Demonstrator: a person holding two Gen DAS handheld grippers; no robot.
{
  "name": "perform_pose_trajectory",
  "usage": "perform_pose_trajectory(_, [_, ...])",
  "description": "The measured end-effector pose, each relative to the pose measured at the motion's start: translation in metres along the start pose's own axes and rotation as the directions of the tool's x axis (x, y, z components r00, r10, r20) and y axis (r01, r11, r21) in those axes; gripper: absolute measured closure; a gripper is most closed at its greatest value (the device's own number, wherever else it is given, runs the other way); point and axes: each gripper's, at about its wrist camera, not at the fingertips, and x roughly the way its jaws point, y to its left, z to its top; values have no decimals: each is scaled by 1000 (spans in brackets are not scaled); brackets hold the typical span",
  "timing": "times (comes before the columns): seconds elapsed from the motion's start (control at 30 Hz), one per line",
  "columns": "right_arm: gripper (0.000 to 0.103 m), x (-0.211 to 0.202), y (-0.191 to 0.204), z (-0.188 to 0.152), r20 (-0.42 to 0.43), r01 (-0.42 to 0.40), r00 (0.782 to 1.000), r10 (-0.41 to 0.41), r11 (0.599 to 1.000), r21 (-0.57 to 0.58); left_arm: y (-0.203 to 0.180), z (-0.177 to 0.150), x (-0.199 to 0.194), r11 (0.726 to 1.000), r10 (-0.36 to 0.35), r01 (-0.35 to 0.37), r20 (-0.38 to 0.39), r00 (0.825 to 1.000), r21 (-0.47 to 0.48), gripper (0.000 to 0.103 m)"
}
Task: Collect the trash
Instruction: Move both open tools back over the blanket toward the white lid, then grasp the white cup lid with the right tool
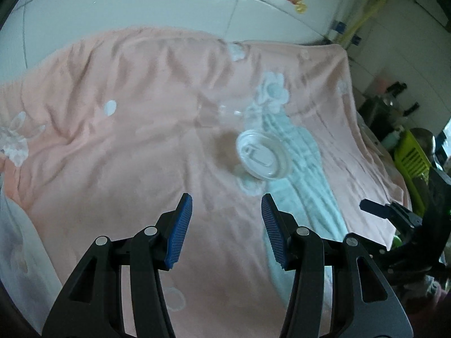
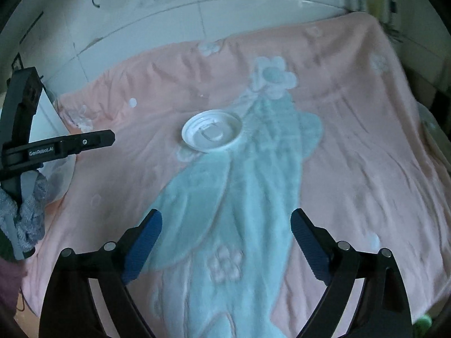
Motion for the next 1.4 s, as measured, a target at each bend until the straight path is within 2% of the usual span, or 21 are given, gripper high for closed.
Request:
perform_pose_trajectory(0.33, [11, 65, 13, 43, -72, -42, 997, 38, 998, -56, 27, 12, 18, 999, 19, -19, -6, 1000, -49, 52])
perform_pose_trajectory(0.7, [10, 124, 23, 74, -132, -41, 991, 26, 993, -112, 41, 21, 34, 997, 29, -30, -14, 999, -72, 51])
perform_pose_trajectory(1.4, [7, 174, 33, 110, -162, -25, 987, 8, 995, -102, 54, 28, 42, 995, 30, -32, -21, 999, -93, 51])
